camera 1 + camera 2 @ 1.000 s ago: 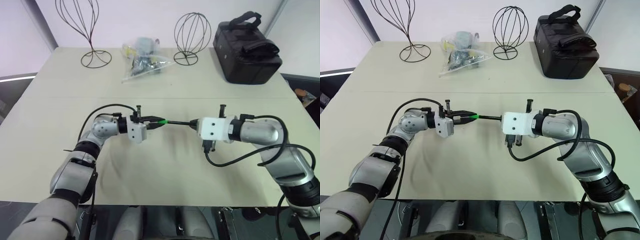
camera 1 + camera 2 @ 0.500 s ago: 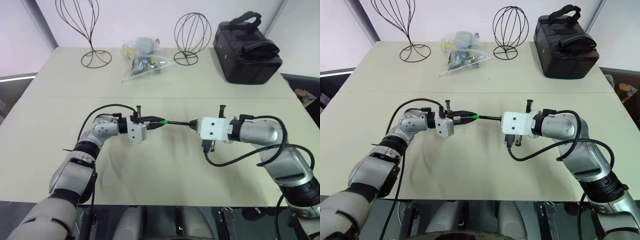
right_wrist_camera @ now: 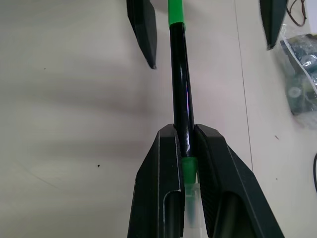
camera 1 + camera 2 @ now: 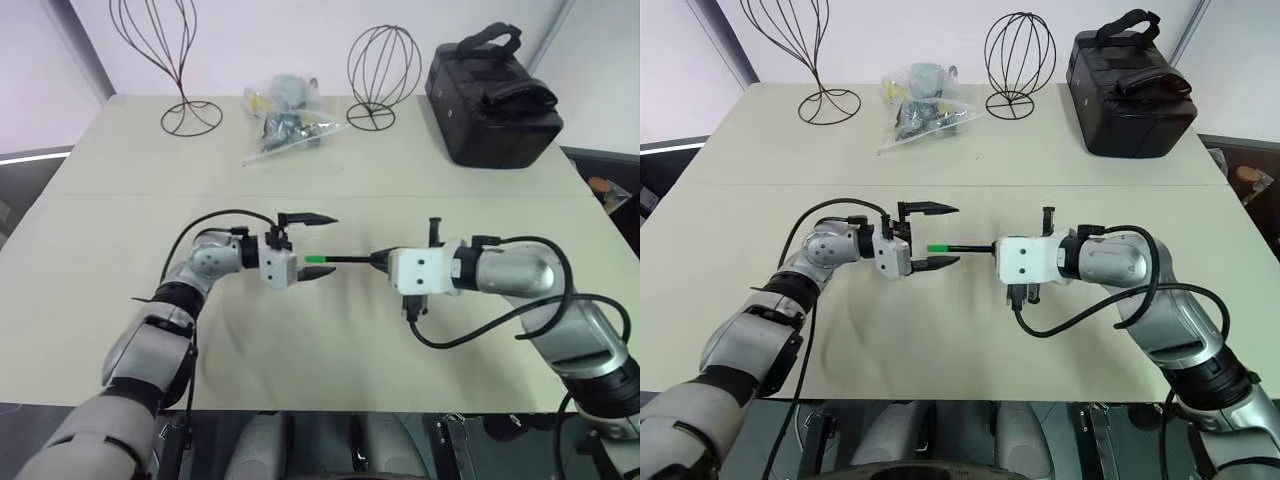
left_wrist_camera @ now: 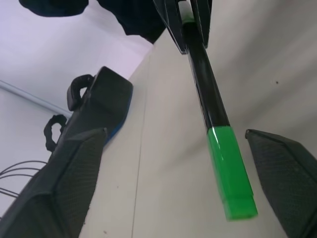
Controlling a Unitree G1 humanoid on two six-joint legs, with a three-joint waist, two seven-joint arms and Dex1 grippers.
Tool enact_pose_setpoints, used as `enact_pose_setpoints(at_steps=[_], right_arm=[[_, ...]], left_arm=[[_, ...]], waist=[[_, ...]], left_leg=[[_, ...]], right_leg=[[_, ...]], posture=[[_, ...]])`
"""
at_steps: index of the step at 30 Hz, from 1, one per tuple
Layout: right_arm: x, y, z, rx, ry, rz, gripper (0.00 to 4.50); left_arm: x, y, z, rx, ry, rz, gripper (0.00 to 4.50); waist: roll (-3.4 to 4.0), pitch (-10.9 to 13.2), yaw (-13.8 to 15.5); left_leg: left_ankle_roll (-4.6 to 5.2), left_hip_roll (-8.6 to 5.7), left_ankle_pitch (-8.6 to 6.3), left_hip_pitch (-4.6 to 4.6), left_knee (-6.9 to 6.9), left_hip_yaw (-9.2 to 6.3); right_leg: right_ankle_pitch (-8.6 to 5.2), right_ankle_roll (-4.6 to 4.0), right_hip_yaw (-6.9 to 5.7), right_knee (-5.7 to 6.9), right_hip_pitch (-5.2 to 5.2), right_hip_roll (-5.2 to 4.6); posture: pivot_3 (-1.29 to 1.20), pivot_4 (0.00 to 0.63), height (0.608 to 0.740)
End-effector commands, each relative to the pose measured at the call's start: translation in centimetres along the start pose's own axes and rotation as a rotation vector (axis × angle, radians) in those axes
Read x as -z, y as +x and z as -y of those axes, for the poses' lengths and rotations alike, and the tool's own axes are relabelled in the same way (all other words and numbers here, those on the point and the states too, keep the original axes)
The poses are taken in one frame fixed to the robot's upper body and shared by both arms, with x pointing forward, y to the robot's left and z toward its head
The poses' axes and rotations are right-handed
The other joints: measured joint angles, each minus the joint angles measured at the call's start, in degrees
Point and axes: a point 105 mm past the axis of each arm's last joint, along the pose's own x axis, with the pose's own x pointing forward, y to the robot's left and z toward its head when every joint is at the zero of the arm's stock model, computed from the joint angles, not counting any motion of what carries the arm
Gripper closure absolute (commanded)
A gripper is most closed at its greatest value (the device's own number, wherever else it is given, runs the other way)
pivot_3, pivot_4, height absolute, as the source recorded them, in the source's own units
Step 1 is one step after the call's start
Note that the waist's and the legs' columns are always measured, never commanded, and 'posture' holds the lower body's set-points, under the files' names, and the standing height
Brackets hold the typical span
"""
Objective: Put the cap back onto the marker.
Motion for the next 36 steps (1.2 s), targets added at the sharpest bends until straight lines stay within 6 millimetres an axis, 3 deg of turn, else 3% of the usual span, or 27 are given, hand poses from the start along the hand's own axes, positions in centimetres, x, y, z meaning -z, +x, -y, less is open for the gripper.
enact_pose_setpoints(at_steps=[1, 11, 15, 22, 27, 36], right_arm=[[-0.4, -0.9, 0.8, 0.032, -0.036, 0.008, 4.5], [0.7, -2.0, 2.0, 0.099, -0.011, -0.029, 4.5], [2.4, -2.9, 3.4, 0.277, 0.178, -0.07, 4.5], [5.1, -5.4, 3.6, 0.578, 0.509, -0.189, 4.5], [6.9, -6.9, 0.9, 0.823, 0.763, -0.319, 4.5], [8.5, -7.1, -6.2, 1.031, 1.073, -0.474, 4.5]], left_arm=[[-0.3, -0.9, -0.5, -0.022, 0.023, 0.012, 0.07], [0.3, -3.0, -1.7, -0.079, -0.083, -0.03, 0.07], [2.0, -4.1, -3.0, -0.23, -0.298, -0.103, 0.07], [1.8, -5.8, -1.8, -0.352, -0.495, -0.177, 0.07], [1.3, -6.3, -0.9, -0.49, -0.677, -0.276, 0.07], [1.2, -7.3, 0.0, -0.714, -0.862, -0.475, 0.07]], waist=[[0.0, 0.0, 0.03], [0.0, 0.0, 0.03], [0.0, 0.0, -0.01], [0.03, -0.01, -0.03], [0.04, -0.03, 0.21], [0.12, -0.09, 0.06]], left_leg=[[0.0, 0.0, 0.0, 0.0, 0.0, 0.0], [0.0, 0.01, 0.0, 0.0, 0.0, -0.01], [0.0, 0.03, 0.0, 0.0, 0.02, -0.02], [0.0, 0.16, 0.0, 0.0, 0.0, -0.03], [-0.01, 0.15, 0.01, 0.0, 0.0, -0.07], [-0.03, 0.12, 0.01, 0.06, -0.04, -0.07]], right_leg=[[0.0, 0.0, 0.0, 0.0, 0.0, -0.02], [0.0, 0.0, 0.0, 0.0, 0.01, -0.02], [0.0, 0.0, 0.0, 0.02, 0.01, -0.02], [0.0, 0.0, 0.08, 0.06, -0.02, -0.03], [0.0, -0.01, 0.09, 0.08, -0.02, -0.05], [0.0, -0.01, 0.12, 0.13, -0.01, -0.06]], posture=[[0.0, 0.15, 0.74], [0.0, 0.15, 0.74], [0.0, 0.15, 0.74], [0.0, 0.15, 0.74], [0.0, 0.15, 0.74], [0.0, 0.15, 0.74]])
